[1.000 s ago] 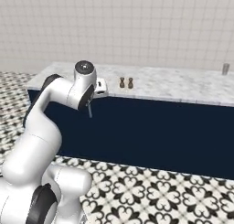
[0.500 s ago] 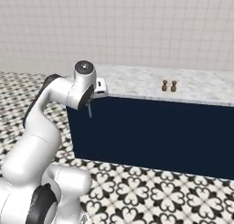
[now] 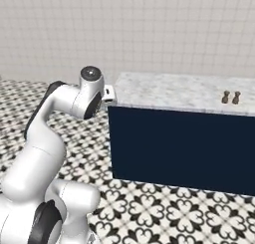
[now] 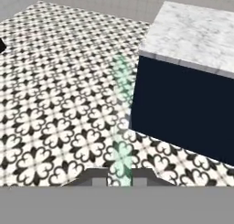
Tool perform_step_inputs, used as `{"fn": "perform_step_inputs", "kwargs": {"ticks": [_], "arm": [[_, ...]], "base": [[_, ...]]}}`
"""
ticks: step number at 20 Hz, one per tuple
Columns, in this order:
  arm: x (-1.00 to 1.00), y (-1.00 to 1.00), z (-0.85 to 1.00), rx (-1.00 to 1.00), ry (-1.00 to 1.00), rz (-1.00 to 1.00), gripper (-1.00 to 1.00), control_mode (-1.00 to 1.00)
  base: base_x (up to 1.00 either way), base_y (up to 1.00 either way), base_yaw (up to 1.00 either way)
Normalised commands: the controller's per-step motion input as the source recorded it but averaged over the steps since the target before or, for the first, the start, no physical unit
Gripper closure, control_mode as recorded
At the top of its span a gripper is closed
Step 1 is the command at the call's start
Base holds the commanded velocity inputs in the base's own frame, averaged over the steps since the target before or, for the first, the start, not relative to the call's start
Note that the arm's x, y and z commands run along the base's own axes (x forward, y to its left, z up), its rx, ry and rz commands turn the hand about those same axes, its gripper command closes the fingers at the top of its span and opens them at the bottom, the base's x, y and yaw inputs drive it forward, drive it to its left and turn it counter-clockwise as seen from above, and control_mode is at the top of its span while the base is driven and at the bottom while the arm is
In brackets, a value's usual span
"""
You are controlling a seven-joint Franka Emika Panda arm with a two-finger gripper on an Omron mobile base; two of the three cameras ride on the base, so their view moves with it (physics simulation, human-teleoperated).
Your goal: Take a straw from the drawer in front and place it inside the glass cup on the dining counter.
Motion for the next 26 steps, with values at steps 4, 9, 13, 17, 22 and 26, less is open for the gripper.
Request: {"fn": "perform_step_inputs", "kwargs": {"ticks": [4, 9, 13, 17, 22, 26], "arm": [[0.00, 0.00, 0.00, 0.00, 0.00, 0.00, 1.00, 1.00], [0.00, 0.00, 0.00, 0.00, 0.00, 0.00, 1.00, 1.00], [0.00, 0.00, 0.00, 0.00, 0.00, 0.00, 1.00, 1.00], [0.00, 0.00, 0.00, 0.00, 0.00, 0.00, 1.00, 1.00], [0.00, 0.00, 0.00, 0.00, 0.00, 0.00, 1.00, 1.00], [0.00, 0.00, 0.00, 0.00, 0.00, 0.00, 1.00, 1.00]], "base": [[0.57, 1.00, -0.21], [0.74, 1.00, -0.34], [0.79, 1.00, -0.37], [0.79, 1.00, -0.38], [0.77, 1.00, -0.40], [0.76, 1.00, -0.41]]}}
